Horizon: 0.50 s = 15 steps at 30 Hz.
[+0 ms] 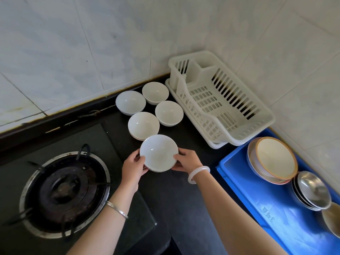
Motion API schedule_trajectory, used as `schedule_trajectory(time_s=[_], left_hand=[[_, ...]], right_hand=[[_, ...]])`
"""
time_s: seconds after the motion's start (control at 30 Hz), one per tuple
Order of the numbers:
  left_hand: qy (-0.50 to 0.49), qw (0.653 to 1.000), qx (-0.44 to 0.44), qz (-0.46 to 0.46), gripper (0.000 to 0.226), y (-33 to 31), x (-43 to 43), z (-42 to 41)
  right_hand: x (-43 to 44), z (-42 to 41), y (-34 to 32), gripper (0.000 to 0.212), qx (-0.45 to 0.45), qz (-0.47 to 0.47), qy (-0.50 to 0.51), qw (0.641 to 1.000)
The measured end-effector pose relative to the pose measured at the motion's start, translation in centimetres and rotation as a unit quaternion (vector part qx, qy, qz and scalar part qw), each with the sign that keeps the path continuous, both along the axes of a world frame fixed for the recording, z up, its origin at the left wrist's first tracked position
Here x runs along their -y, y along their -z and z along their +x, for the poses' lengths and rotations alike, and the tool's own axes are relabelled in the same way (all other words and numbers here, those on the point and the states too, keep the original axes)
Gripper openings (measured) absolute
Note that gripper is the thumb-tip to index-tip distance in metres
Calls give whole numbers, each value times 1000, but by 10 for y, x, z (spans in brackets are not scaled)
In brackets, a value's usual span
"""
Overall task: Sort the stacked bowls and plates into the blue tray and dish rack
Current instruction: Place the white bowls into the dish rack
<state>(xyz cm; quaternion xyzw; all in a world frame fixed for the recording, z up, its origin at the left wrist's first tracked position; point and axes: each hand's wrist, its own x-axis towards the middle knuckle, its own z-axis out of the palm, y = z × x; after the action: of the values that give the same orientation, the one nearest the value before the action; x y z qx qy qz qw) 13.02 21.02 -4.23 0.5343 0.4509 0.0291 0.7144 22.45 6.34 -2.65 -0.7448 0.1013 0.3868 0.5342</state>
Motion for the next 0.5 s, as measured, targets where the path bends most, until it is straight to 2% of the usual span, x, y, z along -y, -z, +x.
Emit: schedule_trajectory(time_s=[0.1, 0.23, 0.5], left_hand=[[5, 1000, 22, 17, 39, -12, 1, 7], [21, 997, 69, 33, 36, -40, 4, 34], [64, 991, 107, 53, 18, -95, 22, 137]], right_hand=[[7, 8, -10, 39, 11, 14, 12, 1000], [19, 31, -40, 34, 72, 47, 48, 995], [47, 112, -103, 23, 149, 65, 117, 980]])
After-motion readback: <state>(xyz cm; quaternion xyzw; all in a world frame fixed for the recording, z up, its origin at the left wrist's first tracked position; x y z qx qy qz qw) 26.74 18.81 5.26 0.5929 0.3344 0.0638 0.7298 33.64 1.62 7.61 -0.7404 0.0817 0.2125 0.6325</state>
